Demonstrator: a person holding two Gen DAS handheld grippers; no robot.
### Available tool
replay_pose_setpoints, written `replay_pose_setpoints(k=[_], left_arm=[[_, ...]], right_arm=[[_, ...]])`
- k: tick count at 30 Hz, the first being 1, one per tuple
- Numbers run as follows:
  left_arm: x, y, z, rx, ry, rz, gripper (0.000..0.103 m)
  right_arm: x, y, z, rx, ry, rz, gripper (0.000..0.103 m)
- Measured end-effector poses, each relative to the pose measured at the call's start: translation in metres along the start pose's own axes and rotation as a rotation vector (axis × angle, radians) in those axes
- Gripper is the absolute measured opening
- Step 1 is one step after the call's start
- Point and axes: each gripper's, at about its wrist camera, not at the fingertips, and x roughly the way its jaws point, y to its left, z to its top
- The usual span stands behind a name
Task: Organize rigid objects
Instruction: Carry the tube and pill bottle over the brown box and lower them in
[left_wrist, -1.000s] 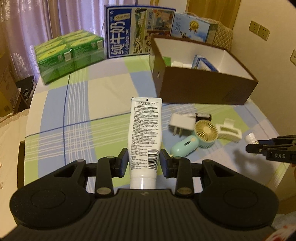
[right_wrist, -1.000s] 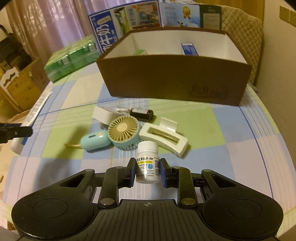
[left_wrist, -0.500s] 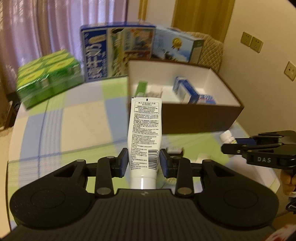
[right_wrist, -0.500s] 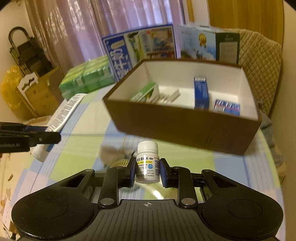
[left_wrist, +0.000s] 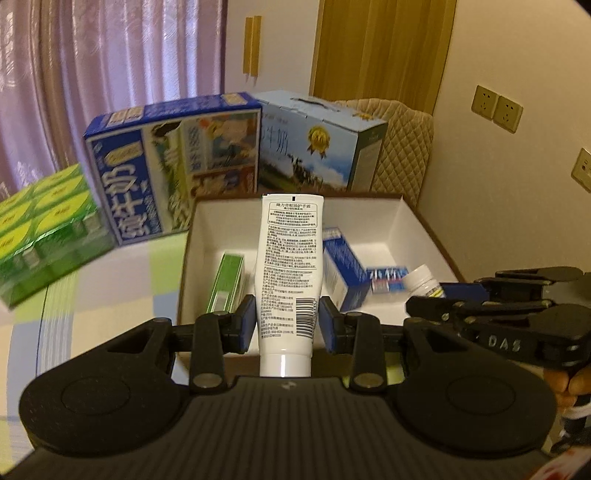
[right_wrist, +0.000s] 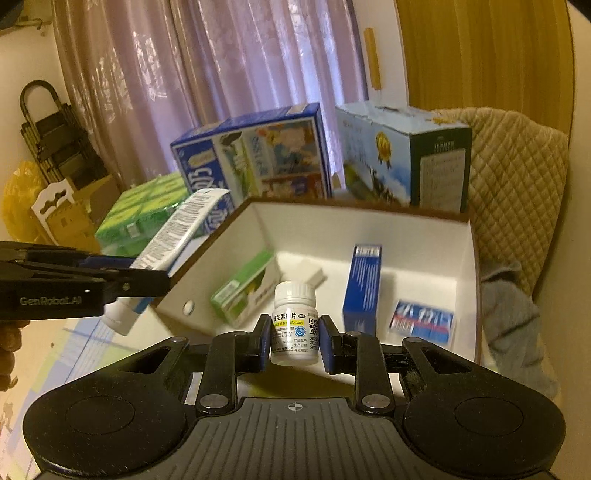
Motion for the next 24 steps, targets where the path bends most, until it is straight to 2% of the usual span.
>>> replay_pose_setpoints(k=[9,18,24], left_arm=[[0.061,-0.011,0.029,-0.007,0.059,0.0,0.031],[0.116,-0.001,0.015,-0.05,0.185,-0.015,0.031],[0.136,0.004,0.002,-0.061,0.252,-0.018,0.031]], right_arm=[[0.04,-0.019,0.021,-0.014,0.028,0.009,0.024],[0.081,-0.034,0.011,0.01,0.123,0.004,0.024],[0.095,-0.038,0.004,0.018,0.163,0.012,0.024]])
